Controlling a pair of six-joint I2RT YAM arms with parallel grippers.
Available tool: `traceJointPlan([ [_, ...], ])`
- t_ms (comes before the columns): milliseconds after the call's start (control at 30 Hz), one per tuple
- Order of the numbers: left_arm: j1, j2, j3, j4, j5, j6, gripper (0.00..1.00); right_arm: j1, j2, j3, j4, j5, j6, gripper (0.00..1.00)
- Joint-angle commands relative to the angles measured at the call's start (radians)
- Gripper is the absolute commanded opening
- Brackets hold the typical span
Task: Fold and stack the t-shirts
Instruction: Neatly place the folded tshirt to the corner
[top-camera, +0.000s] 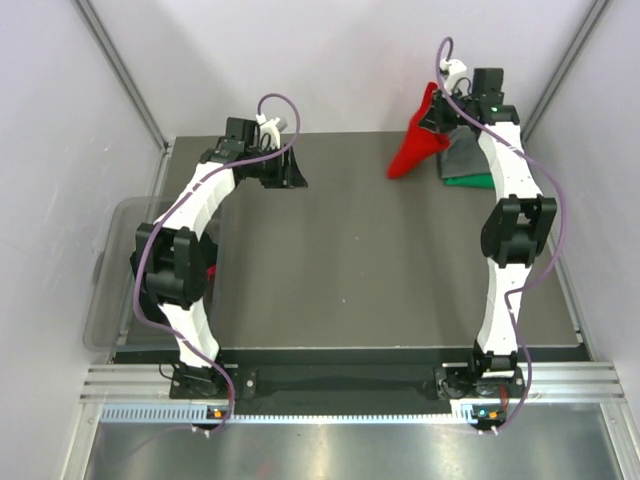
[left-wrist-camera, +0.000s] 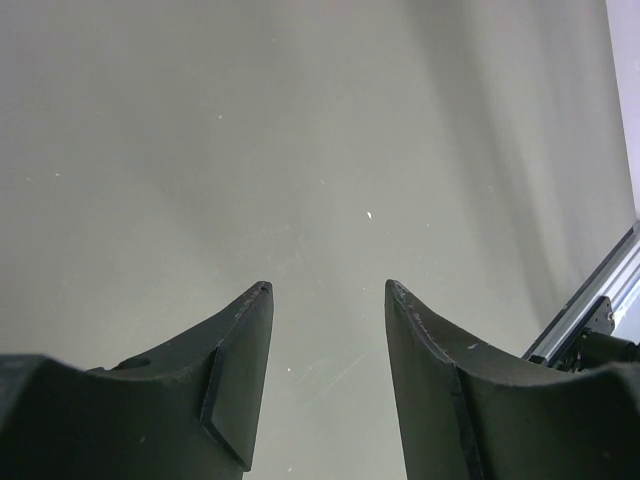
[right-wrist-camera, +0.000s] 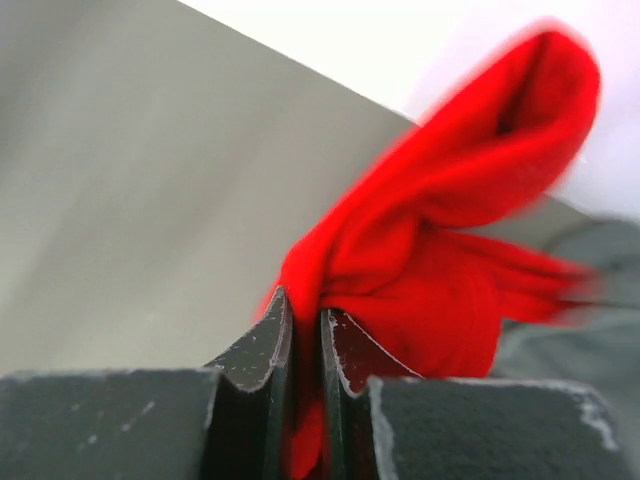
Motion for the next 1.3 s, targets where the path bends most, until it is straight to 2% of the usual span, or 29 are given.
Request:
traceJointPlan([
  [0, -0.002, -0.07, -0.012, 0.032, 0.008, 0.012, 0.54, -0.01, -0.089, 0.083, 0.032, 0.038, -0.037, 0.0],
  [300, -0.002, -0.059, -0.017, 0.04, 0.019, 0.001, 0.54, -0.084, -0.049, 0.075, -0.009, 0.078, -0.082, 0.0],
  [567, -0.002, -0.056, -0.021, 0.042, 0.014, 0.003, 0.54, -0.104, 0.014, 0.071, -0.126, 0.097, -0.181, 0.0],
  [967, -0.002, -0.044, -0.02, 0.043, 0.019, -0.001, 0.54, -0.113, 0.045, 0.083, -0.053, 0.204, -0.162, 0.0],
  [1133, -0.002, -0.041, -0.02, 0.045, 0.019, -0.001, 0.54, -0.18, 0.016, 0.061, 0.052, 0.206, -0.05, 0.0],
  [1267, -0.002, -0.037, -0.018, 0.043, 0.022, -0.002, 0.53, -0.214, 0.017, 0.086, 0.066, 0.218, -0.039, 0.0],
])
